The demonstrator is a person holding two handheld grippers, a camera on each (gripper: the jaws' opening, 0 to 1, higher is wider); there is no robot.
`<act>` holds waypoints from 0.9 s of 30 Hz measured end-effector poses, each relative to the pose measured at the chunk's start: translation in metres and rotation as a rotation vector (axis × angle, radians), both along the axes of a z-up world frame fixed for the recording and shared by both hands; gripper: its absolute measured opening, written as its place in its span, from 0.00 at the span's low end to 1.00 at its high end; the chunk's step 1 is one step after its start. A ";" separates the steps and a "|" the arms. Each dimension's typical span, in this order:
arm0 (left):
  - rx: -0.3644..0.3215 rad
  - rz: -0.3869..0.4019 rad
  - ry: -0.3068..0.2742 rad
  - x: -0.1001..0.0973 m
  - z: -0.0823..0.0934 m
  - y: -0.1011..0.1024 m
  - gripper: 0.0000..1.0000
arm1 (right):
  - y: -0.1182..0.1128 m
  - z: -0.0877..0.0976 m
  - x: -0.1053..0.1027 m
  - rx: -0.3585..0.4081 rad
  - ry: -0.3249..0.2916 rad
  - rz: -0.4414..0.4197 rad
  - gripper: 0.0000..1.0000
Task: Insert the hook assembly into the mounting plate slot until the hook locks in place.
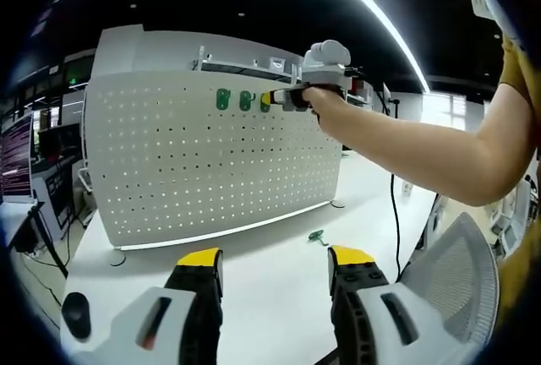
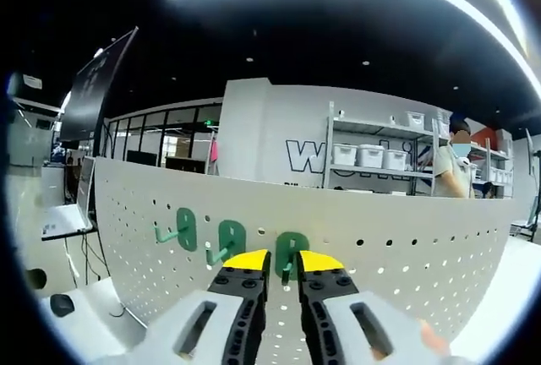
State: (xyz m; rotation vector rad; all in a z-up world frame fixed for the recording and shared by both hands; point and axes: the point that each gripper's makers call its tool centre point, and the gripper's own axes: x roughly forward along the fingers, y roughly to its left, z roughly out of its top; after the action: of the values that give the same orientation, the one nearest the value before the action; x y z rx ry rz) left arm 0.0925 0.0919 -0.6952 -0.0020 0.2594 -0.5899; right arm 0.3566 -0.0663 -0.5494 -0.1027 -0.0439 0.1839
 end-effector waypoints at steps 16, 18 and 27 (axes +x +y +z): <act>0.007 -0.015 -0.006 -0.006 0.003 -0.006 0.51 | -0.001 0.002 -0.019 0.017 0.002 0.036 0.18; 0.006 -0.016 -0.012 -0.007 0.004 -0.006 0.51 | -0.001 0.002 -0.022 0.017 0.001 0.038 0.18; 0.013 -0.025 -0.023 -0.012 0.009 -0.007 0.51 | -0.004 0.001 -0.039 0.005 0.005 0.035 0.18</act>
State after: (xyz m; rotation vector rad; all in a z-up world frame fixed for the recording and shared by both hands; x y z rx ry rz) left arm 0.0809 0.0845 -0.6863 0.0201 0.2413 -0.6131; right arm 0.3177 -0.0700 -0.5482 -0.0971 -0.0416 0.2192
